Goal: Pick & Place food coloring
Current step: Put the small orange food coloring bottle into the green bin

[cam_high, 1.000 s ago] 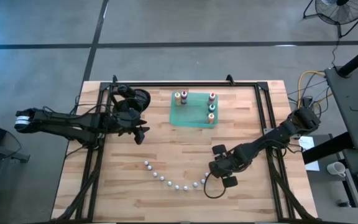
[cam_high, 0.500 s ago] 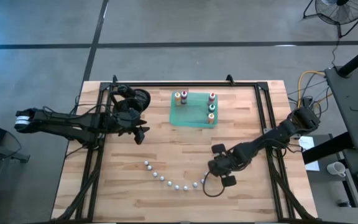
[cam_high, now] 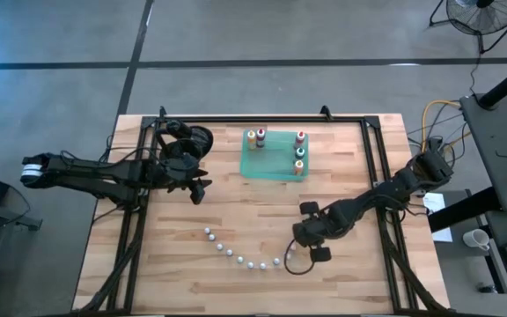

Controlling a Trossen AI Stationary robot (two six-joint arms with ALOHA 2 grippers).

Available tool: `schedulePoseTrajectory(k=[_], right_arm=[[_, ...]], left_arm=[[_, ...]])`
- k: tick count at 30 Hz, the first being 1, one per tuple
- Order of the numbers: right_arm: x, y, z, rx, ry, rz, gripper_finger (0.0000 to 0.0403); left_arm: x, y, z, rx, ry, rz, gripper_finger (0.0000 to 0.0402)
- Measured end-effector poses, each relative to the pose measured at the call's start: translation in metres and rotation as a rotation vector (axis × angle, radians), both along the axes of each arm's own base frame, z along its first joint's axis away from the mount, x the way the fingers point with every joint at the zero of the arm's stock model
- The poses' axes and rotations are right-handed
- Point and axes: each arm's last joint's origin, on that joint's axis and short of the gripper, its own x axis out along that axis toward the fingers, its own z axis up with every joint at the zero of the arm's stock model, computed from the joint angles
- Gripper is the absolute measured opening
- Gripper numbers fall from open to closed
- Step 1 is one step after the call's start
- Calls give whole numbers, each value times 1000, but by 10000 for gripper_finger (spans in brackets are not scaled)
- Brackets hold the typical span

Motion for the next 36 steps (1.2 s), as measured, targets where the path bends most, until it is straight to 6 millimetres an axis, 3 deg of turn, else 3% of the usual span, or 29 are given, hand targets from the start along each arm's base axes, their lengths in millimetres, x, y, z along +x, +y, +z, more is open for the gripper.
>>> schedulePoseTrajectory(k=[4, 9, 16, 19, 22, 26, 36], right_arm=[[9, -13, 13, -5, -52, -100, 50], [25, -47, 51, -53, -195, -274, 50], [58, -125, 107, -90, -314, -552, 50], [74, -163, 112, -81, -283, -651, 50], [90, -199, 105, -33, -185, -715, 50], [113, -234, 80, -7, -11, -742, 49], [172, -274, 59, 20, -57, -721, 49]], left_arm=[[0, 0, 0, 1, 1, -1, 163], [0, 0, 0, 2, 1, -1, 163], [0, 0, 0, 3, 1, -2, 163], [0, 0, 1, 4, -6, -2, 163], [1, 0, 1, 2, -14, 1, 163], [1, 0, 1, -7, -19, 7, 163], [1, 0, 1, -31, -27, 25, 163]])
